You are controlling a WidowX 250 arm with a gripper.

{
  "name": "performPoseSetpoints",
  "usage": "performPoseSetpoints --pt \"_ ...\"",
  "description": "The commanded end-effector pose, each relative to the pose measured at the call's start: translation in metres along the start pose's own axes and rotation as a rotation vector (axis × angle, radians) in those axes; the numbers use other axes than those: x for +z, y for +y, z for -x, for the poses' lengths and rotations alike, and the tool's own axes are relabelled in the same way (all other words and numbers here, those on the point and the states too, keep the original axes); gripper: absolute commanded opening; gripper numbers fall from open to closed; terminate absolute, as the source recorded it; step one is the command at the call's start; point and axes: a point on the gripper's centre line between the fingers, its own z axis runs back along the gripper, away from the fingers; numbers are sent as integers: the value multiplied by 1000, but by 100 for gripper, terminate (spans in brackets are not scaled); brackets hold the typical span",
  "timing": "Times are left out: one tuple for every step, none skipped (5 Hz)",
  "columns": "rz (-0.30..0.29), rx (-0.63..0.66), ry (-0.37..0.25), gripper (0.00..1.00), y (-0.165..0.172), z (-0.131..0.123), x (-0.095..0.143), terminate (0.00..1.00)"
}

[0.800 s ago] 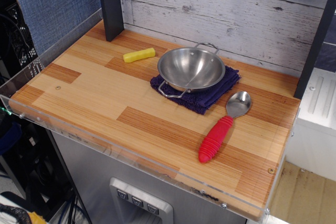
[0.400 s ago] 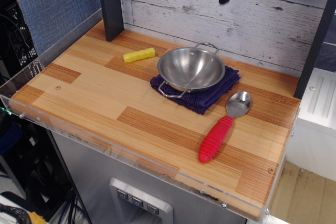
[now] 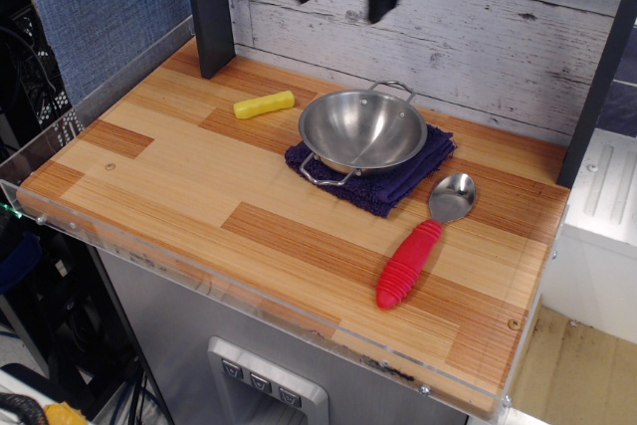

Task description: Take the yellow object and place it in the silver vessel.

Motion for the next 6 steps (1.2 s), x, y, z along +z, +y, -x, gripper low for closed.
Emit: performPoseSetpoints --pt "-5 -31 -53 100 70 -2 -2 0" --pt "30 -39 -31 100 77 -6 -32 0" --pt "22 -82 -20 100 78 -12 -60 0" --pt "22 -108 -32 100 65 -22 -85 0" --pt "14 -128 -29 100 55 -32 -94 0" --pt "-7 -144 -26 100 58 -35 -97 0"
